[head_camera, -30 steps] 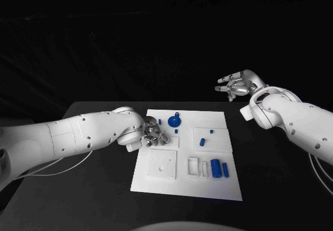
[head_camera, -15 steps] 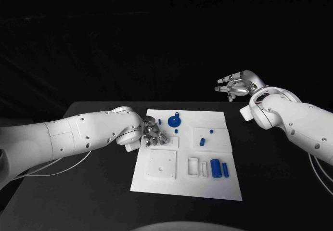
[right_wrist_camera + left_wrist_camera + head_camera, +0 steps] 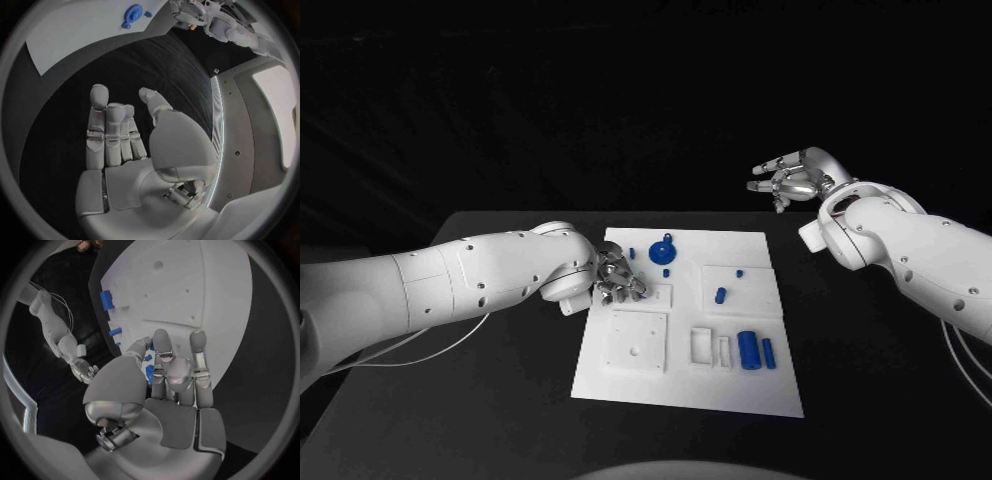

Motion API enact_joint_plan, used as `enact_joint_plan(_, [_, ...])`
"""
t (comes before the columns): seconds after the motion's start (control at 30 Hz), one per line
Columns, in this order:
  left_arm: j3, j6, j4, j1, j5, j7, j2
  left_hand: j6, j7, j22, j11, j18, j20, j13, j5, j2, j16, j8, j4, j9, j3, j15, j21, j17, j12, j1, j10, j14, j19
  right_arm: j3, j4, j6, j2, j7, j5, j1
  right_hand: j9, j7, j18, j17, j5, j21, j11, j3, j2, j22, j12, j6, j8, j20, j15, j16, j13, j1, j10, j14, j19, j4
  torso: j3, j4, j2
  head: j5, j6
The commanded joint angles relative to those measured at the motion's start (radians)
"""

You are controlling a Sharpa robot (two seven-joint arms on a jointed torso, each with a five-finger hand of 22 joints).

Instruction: Assemble the parts on the task board

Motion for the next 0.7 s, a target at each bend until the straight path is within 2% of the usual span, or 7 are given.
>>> enact_joint_plan(0.03, [-0.001,-0.008,-0.003,0.0,0.0,-0.007,-0.003,0.007,-0.003,0.016,-0.006,-0.014,-0.003,-0.002,-0.006,-0.014,-0.001,-0.002,0.014,-0.002,-0.003,-0.003,-0.005,0.0,0.005,0.0,0.045,0.001,0.008,0.0,-0.001,0.012,0.001,0.004,0.002,-0.002,-0.001,0.002,0.018,0.0,0.003,-0.007,-0.006,0.0,0.001,0.013,0.002,0.005,-0.001,-0.007,-0.006,-0.004,0.0,-0.007,0.0,0.002,0.026,0.005,0.0002,0.0001,0.0,0.0,0.001])
enact_joint_plan(0.3, [0.002,-0.003,0.002,0.002,0.002,-0.001,-0.005,0.01,-0.003,0.016,-0.006,-0.016,-0.004,-0.004,-0.013,-0.035,-0.003,-0.002,0.039,-0.008,-0.013,-0.004,-0.006,-0.001,0.004,0.006,0.045,0.0,0.008,0.0,-0.003,0.011,0.002,0.005,0.002,-0.003,-0.001,0.002,0.017,-0.001,0.004,-0.008,-0.006,-0.001,0.0,0.013,0.002,0.004,-0.001,-0.007,-0.006,-0.005,0.0,-0.003,0.0,0.001,0.026,0.004,-0.0002,0.0,0.0,0.001,0.001])
enact_joint_plan(0.37, [0.003,-0.002,0.003,0.002,0.002,0.0,-0.005,0.011,-0.004,0.016,-0.006,-0.016,-0.005,-0.004,-0.024,-0.039,-0.003,-0.002,0.046,-0.01,-0.016,-0.004,-0.007,-0.002,0.004,0.007,0.045,0.0,0.008,0.0,-0.004,0.011,0.002,0.005,0.002,-0.004,-0.001,0.002,0.017,-0.001,0.004,-0.008,-0.006,-0.001,0.0,0.013,0.002,0.004,-0.001,-0.007,-0.006,-0.005,0.0,-0.003,0.0,0.001,0.026,0.004,-0.0002,0.0001,0.0,0.0,0.001])
enact_joint_plan(0.5, [0.003,0.0,0.003,0.002,0.004,0.001,-0.005,0.016,-0.004,0.016,-0.006,-0.019,-0.007,-0.004,-0.07,-0.057,-0.004,-0.002,0.076,-0.013,-0.026,-0.004,-0.008,-0.002,0.004,0.012,0.045,0.0,0.008,0.0,-0.004,0.01,0.002,0.004,0.002,-0.004,-0.001,0.002,0.017,-0.001,0.004,-0.008,-0.006,-0.001,0.0,0.013,0.002,0.004,-0.001,-0.007,-0.006,-0.005,0.0,-0.003,0.0,0.001,0.026,0.004,-0.0003,0.0001,0.0,0.001,0.001])
enact_joint_plan(0.7, [0.004,0.0,0.003,0.002,0.005,0.002,-0.006,0.018,-0.004,0.016,-0.006,-0.02,-0.008,-0.004,-0.083,-0.068,-0.004,-0.002,0.111,-0.013,-0.029,-0.005,-0.009,0.0,0.005,0.027,0.045,0.0,0.009,0.0,-0.005,0.01,0.003,0.004,0.002,-0.005,-0.001,0.002,0.017,-0.002,0.003,-0.008,-0.006,0.0,0.001,0.013,0.002,0.003,-0.001,-0.007,-0.006,-0.006,0.0,-0.004,0.001,0.001,0.027,0.001,0.0,0.0004,0.0,0.001,0.001])
